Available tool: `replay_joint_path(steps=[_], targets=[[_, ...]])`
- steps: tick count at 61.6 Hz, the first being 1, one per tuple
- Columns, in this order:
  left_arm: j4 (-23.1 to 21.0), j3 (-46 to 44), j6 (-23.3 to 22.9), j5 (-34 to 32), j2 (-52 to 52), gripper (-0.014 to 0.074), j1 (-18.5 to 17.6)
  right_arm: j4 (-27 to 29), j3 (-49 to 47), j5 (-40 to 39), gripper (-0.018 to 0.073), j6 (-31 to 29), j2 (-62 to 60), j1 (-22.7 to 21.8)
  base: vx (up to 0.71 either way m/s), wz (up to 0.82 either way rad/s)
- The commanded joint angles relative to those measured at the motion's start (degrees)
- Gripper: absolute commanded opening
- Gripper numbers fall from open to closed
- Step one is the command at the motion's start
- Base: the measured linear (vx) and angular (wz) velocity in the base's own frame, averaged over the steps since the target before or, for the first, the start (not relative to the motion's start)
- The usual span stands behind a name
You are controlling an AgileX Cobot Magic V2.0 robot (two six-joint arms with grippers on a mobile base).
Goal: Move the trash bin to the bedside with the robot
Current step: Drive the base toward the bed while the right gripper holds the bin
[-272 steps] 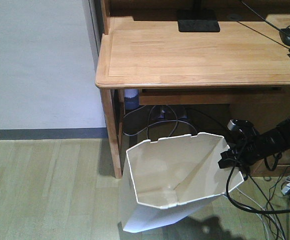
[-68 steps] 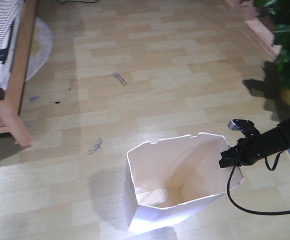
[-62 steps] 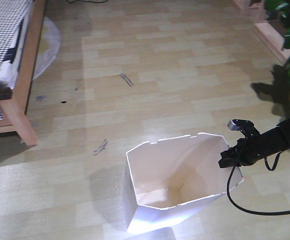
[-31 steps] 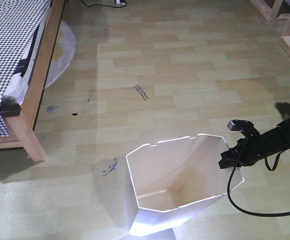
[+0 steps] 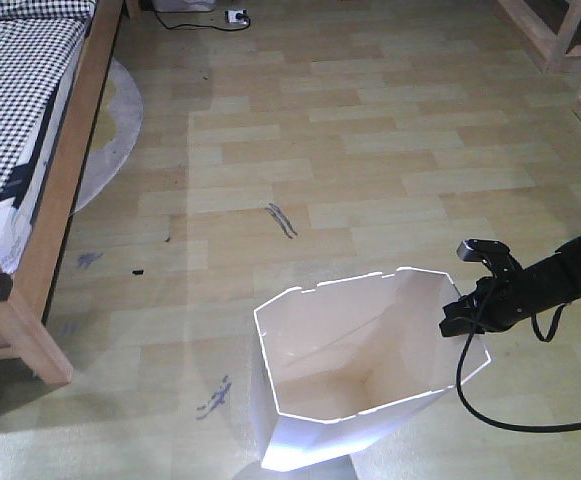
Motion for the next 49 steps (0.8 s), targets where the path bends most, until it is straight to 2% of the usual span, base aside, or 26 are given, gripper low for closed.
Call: replay_joint_path(steps=[1, 49], targets=[[0.00, 1.01, -0.27, -3.96, -1.17, -0.0007, -0.02, 4.58, -0.85, 10.56, -0.0003, 0.52, -4.67, -0.29, 0.41, 0.04], [0.00, 1.01, -0.27, -3.96, -1.17, -0.0007, -0.02, 4.58, -0.85, 10.56, -0.0003, 0.52, -4.67, -0.29, 0.41, 0.08]])
